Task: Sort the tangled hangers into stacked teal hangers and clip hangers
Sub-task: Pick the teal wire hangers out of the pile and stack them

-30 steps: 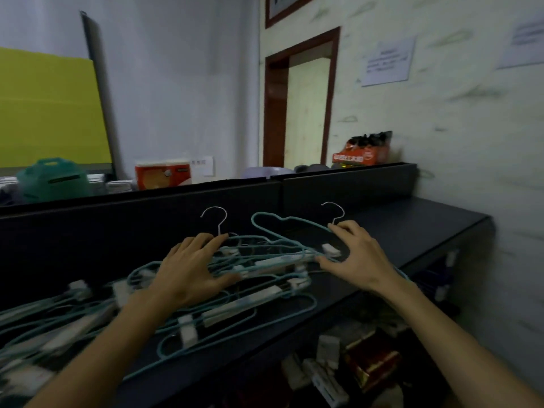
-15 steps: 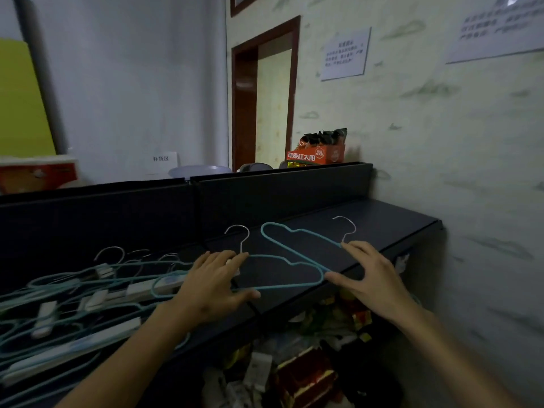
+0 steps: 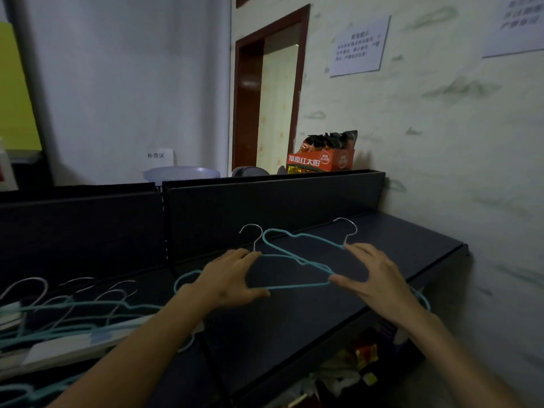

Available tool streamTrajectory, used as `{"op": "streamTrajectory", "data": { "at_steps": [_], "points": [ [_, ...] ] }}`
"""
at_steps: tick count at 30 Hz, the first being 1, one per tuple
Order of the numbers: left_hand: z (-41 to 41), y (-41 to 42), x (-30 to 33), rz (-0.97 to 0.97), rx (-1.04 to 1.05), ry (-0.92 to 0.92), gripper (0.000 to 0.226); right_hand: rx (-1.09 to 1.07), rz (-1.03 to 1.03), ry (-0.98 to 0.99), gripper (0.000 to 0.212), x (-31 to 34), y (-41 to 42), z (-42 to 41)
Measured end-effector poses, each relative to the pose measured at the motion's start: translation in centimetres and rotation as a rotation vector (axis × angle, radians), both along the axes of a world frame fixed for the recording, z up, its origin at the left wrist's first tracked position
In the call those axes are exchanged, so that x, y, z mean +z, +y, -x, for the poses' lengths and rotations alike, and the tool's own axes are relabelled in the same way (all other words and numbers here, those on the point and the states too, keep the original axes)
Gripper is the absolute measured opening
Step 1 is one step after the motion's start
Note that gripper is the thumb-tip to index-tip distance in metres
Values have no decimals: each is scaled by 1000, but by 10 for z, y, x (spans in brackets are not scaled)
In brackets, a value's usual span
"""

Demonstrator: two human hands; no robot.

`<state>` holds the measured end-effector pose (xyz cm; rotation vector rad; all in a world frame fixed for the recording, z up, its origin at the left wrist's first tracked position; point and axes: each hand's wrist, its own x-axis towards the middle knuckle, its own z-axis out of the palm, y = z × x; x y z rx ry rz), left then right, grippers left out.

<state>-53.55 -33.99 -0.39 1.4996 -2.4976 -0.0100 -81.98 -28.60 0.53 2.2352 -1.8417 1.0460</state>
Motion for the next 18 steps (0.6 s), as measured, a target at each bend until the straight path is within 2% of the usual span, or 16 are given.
{"op": "streamTrajectory", "data": {
  "at_steps": [5, 11, 18],
  "points": [
    [16, -44, -10, -194, 25, -66, 87, 2, -13, -10, 91, -13, -50, 16],
    [26, -81, -21, -376, 74, -44, 88, 77, -42, -14, 99, -23, -99, 37],
    [33, -100, -28, -412, 208, -28, 90, 210, -101, -25, 96, -23, -146, 55]
  ]
}}
